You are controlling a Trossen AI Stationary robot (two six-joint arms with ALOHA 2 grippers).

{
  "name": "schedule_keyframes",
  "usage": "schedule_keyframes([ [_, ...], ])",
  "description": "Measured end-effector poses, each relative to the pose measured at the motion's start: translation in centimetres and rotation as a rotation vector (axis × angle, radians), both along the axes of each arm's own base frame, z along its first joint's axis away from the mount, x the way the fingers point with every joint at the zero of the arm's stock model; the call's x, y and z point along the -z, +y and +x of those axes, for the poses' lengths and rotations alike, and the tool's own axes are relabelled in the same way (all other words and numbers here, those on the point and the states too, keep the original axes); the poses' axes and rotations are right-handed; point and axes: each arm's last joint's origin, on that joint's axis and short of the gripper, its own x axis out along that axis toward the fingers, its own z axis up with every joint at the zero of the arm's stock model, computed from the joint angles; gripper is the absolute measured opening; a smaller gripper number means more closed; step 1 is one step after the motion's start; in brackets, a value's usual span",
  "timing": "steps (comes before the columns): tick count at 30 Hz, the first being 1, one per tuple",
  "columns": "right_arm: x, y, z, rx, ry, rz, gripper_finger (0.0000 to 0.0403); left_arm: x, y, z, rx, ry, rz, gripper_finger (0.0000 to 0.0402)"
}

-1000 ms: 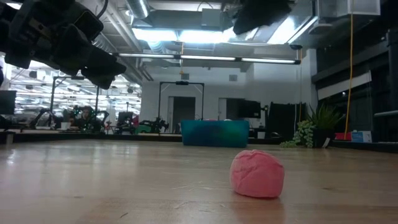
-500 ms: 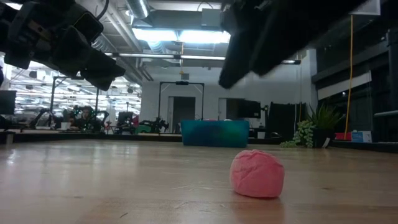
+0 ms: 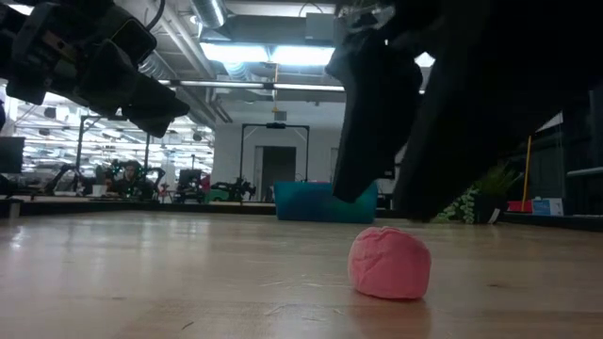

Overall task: Pick and placing Produce into tupperware
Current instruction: Put the pink apricot into the blue bin

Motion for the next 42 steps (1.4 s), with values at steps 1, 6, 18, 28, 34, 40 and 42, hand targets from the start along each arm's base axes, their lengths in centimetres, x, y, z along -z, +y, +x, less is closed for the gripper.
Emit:
schedule_keyframes([
  [1, 0.1, 0.0, 0.0, 0.014, 0.005, 0.004, 0.0274, 0.0, 0.0, 0.0, 0.0, 0.0, 0.0, 0.0124],
  [6, 0.1, 0.0, -0.1, 0.043, 0.009, 0.014, 0.0274, 0.0, 0.0, 0.0, 0.0, 0.003, -0.001, 0.0124],
  [18, 1.7, -0.3, -0.5, 0.083, 0.003, 0.036, 0.0274, 0.1, 0.0, 0.0, 0.0, 0.006, -0.001, 0.0124],
  [28, 2.3, -0.4, -0.6, 0.085, 0.003, 0.037, 0.0274, 0.1, 0.0, 0.0, 0.0, 0.006, -0.001, 0.0124],
  [34, 2.6, -0.3, -0.6, 0.085, 0.002, 0.038, 0.0272, 0.1, 0.0, 0.0, -0.001, 0.007, -0.001, 0.0124],
  [40, 2.6, -0.2, -0.5, 0.071, 0.015, 0.068, 0.0246, 0.1, 0.0, 0.0, -0.001, 0.008, -0.001, 0.0124],
  [42, 2.6, -0.2, -0.6, 0.068, 0.02, 0.074, 0.023, 0.1, 0.0, 0.0, -0.001, 0.009, -0.001, 0.0124],
])
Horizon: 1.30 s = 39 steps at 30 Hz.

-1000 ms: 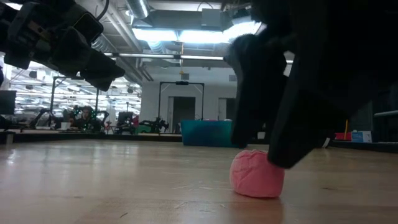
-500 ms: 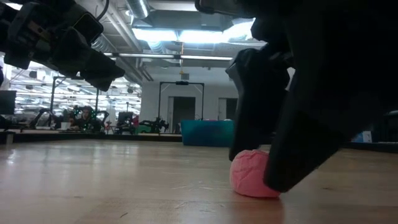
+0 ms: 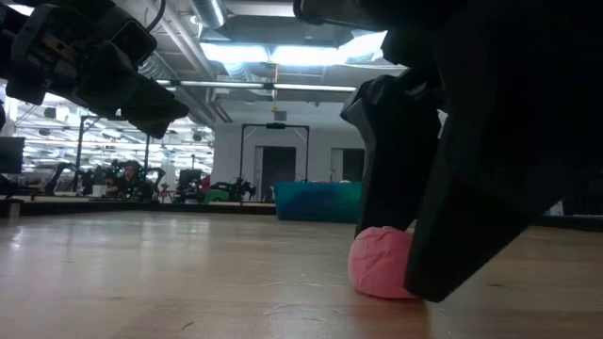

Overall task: Pick and placing Produce into tupperware
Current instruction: Put the pink apricot into the blue bin

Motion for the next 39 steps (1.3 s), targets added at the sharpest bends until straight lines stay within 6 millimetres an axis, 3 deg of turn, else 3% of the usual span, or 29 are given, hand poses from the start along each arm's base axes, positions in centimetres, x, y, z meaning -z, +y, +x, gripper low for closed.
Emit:
schedule_keyframes([
  [13, 0.0, 0.0, 0.0, -0.002, 0.006, 0.01, 0.0107, 0.0, 0.0, 0.0, 0.0, 0.004, 0.001, 0.0124],
  [26, -0.2, -0.4, 0.0, 0.004, 0.048, 0.004, 0.0093, 0.0, 0.0, 0.0, -0.005, 0.007, -0.018, 0.0124],
  [30, -1.4, -0.9, 0.1, 0.035, 0.112, -0.023, 0.009, 0.0, 0.0, 0.0, -0.005, 0.007, -0.018, 0.0124],
  [39, -6.3, -1.7, 0.6, 0.047, 0.169, -0.133, 0.0086, 0.0, 0.0, 0.0, -0.005, 0.008, -0.018, 0.0124],
])
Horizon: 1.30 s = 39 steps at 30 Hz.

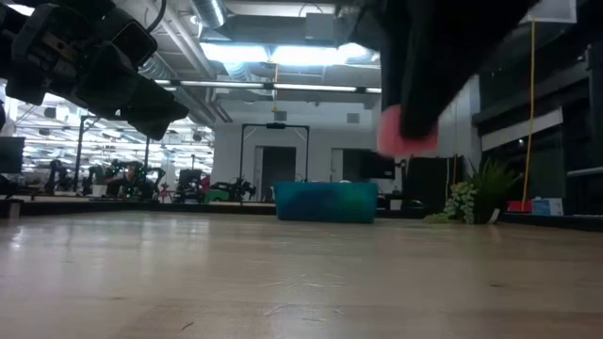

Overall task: Pick and placing Produce into tupperware
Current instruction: Put the pink apricot into the blue bin

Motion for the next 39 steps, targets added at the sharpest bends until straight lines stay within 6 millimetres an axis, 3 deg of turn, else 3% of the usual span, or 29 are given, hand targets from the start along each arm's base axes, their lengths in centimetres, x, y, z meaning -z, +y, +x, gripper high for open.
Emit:
schedule_keyframes([
  [8, -4.2, -1.4, -1.2, 0.083, 0.038, -0.254, 0.0084, 0.0, 0.0, 0.0, 0.0, 0.0, 0.0, 0.0124],
  [13, -5.7, -2.4, -2.2, 0.169, 0.04, -0.423, 0.0084, 0.0, 0.0, 0.0, 0.0, 0.0, 0.0, 0.0124],
  [19, -7.1, -3.3, -3.3, 0.255, -0.107, -0.53, 0.0083, 0.1, 0.0, 0.0, 0.0, 0.008, 0.001, 0.0124],
  [26, -8.9, -4.5, -6.4, 0.377, -0.29, -0.579, 0.0071, 0.1, 0.0, 0.0, 0.0, 0.01, 0.003, 0.0124],
  [39, -5.7, -7.8, -12.4, 0.489, -0.562, -0.431, 0.0069, 0.1, 0.0, 0.0, 0.0, 0.007, 0.003, 0.0124],
])
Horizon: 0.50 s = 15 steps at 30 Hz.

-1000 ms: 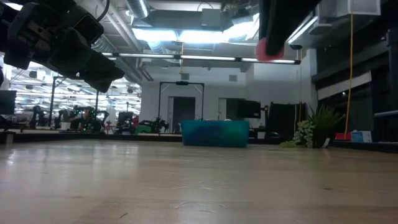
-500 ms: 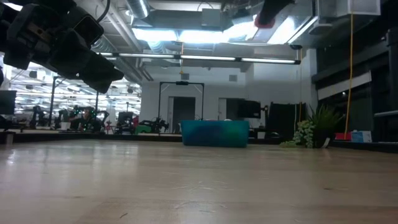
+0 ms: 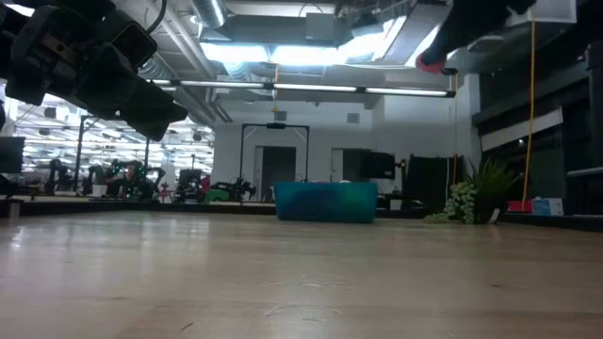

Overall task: Pick and placing Produce into tupperware
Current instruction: Put the pink apricot into the blue bin

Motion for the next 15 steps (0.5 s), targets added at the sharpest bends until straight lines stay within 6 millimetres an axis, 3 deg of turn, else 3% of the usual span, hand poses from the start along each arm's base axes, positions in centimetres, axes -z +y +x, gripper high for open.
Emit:
schedule_keyframes([
  [15, 2.7, -3.9, -5.5, -0.095, -0.313, 0.037, 0.0069, 0.0, 0.0, 0.0, 0.0, 0.0, -0.001, 0.0124],
])
